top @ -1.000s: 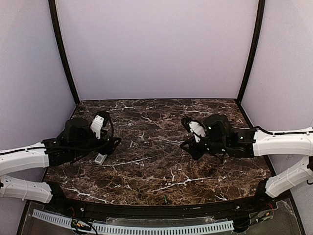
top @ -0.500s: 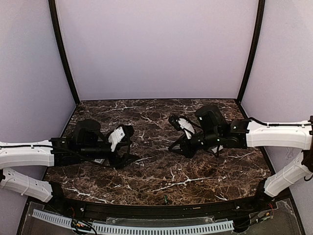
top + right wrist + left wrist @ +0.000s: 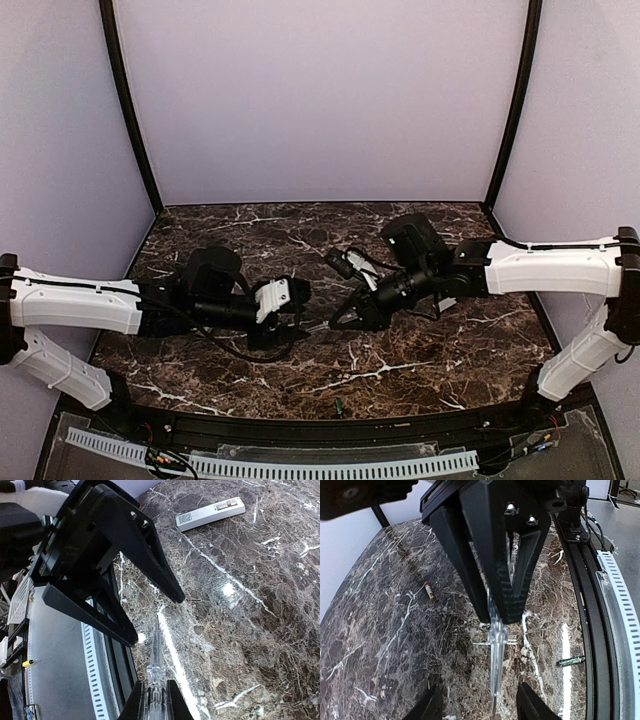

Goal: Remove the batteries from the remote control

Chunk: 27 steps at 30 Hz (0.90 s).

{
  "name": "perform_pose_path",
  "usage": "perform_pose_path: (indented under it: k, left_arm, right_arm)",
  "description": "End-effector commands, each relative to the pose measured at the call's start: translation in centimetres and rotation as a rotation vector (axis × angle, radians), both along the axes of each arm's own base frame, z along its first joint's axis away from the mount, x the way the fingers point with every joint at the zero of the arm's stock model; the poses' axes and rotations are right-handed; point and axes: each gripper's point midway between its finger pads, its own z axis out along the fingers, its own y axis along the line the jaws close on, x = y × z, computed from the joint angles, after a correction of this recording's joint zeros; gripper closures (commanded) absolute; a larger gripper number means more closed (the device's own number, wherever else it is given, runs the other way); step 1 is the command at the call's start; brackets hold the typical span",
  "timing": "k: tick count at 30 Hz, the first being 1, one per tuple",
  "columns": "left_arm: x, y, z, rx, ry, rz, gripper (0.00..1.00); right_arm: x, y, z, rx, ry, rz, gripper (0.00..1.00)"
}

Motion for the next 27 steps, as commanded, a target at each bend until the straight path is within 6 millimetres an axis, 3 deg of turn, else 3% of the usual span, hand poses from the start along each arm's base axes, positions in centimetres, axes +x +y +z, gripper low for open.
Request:
perform_pose_path:
  k: [1, 18, 27]
  left_arm:
    - [-0.8, -1.5, 1.2, -0.019, -0.028, -0.070, 0.53]
    - [-1.4, -3.4, 0.4, -0.007, -0.004, -0.091, 0.82]
    - [-1.6, -3.8, 0.1, 0.008, -0.005, -0.093, 0.87]
  right_arm:
    - [-0.6, 0.9, 1.1, 0.030, 0.008, 0.042, 1.00]
    - [-0.7, 0.7, 0.9, 0.017, 0.010, 0.045, 1.00]
    - [-0.7, 0.9, 0.7, 0.010, 0.010, 0.049, 1.00]
